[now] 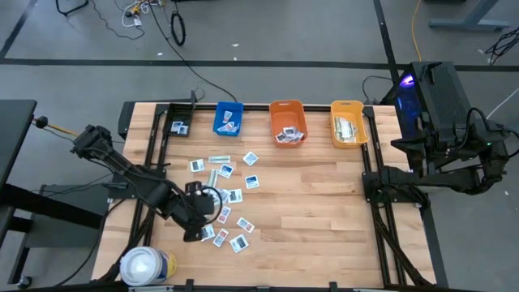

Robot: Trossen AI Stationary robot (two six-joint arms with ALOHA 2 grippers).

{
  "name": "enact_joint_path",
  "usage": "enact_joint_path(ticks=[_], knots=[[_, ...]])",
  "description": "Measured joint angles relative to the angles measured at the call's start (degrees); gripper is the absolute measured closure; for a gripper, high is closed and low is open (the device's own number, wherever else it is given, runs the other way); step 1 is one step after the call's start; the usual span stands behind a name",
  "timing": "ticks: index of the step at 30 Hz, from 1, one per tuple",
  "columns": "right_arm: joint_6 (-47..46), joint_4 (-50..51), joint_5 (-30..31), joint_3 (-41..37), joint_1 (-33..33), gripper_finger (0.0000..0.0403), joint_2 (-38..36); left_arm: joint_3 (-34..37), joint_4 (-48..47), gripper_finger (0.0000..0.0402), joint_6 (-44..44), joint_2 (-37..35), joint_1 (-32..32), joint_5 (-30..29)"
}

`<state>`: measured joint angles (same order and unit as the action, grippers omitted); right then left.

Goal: Pick & Place First Aid Supplies
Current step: Put the bandage into the yellow bin

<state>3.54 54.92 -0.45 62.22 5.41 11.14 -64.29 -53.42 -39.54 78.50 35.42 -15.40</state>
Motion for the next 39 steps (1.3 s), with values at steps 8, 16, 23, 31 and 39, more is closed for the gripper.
enact_joint_path(ticks=[8,16,23,31,39], knots=[[0.0,0.0,0.0,0.0,0.0,0.038,0.0,0.0,-0.1,0.0225,0.1,1.4,-0.8,-3.9],[0.0,0.0,0.0,0.0,0.0,0.038,0.0,0.0,0.1,0.0225,-1.2,4.8,-0.8,-3.1],[0.0,0.0,0.0,0.0,0.0,0.038,0.0,0.0,1.0,0.0225,-3.6,8.2,-0.9,-2.1],[0.0,0.0,0.0,0.0,0.0,0.038,0.0,0.0,6.7,0.0225,-3.8,13.7,-0.7,-0.7],[0.0,0.0,0.0,0.0,0.0,0.038,0.0,0.0,6.3,0.0225,-9.3,18.2,-0.4,0.6]])
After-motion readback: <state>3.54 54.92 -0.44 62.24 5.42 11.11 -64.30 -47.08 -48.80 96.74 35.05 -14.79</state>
